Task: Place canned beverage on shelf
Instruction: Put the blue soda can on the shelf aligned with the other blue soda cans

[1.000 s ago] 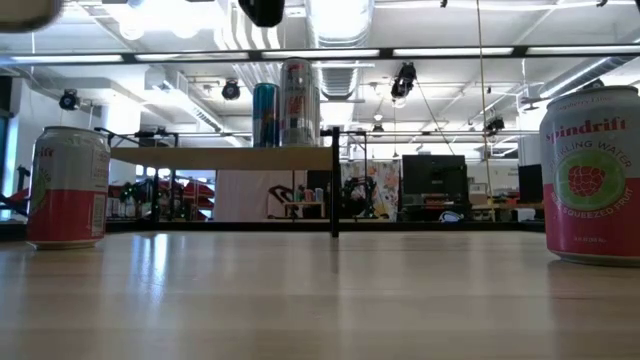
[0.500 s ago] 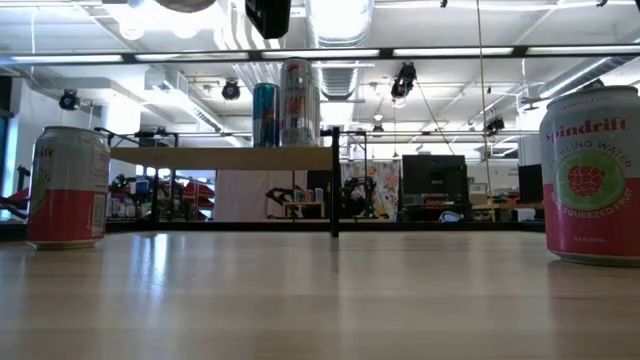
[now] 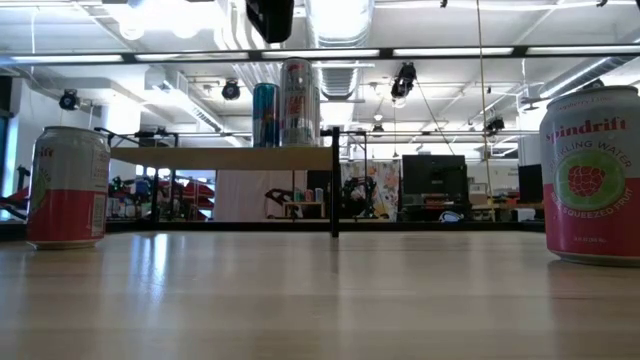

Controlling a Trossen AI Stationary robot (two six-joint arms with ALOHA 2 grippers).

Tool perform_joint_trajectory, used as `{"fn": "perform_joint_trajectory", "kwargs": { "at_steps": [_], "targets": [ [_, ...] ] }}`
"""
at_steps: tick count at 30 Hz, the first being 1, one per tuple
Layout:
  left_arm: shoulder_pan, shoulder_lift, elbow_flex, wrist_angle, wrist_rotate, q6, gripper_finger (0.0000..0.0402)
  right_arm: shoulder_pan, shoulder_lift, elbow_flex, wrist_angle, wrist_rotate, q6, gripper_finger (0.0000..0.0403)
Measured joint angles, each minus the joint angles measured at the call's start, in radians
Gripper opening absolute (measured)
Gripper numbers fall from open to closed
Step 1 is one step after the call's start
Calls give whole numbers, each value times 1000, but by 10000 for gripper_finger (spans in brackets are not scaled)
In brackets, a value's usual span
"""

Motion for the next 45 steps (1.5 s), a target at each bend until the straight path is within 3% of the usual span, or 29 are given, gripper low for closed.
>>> {"fn": "perform_joint_trajectory", "kwargs": {
  "at_steps": [5, 10, 15, 20, 25, 30, 40, 45],
  "targets": [
    [-1, 0, 0, 5, 3, -6, 181, 1, 0, 0, 0, -5, -14, 222],
    [-2, 0, -1, 47, -14, -26, 209, 2, -2, 0, 1, -10, -14, 222],
    [9, 0, 49, 16, -75, -61, 286, 1, -3, 0, -37, 14, -13, 222],
    [-3, -19, 149, -116, -293, -99, 343, 1, -12, -2, -30, 127, -52, 222],
    [-46, -77, 151, -147, -570, -138, 355, 1, -32, -1, -9, 263, -104, 223],
    [-80, -148, 38, -11, -676, -150, 349, 0, -55, -1, 57, 329, -145, 224],
    [-95, -338, -334, 515, -694, -112, 345, -14, -116, -15, 63, 405, -186, 226],
    [-96, -438, -451, 653, -679, -70, 345, -23, -123, -17, 69, 456, -177, 226]
  ]
}}
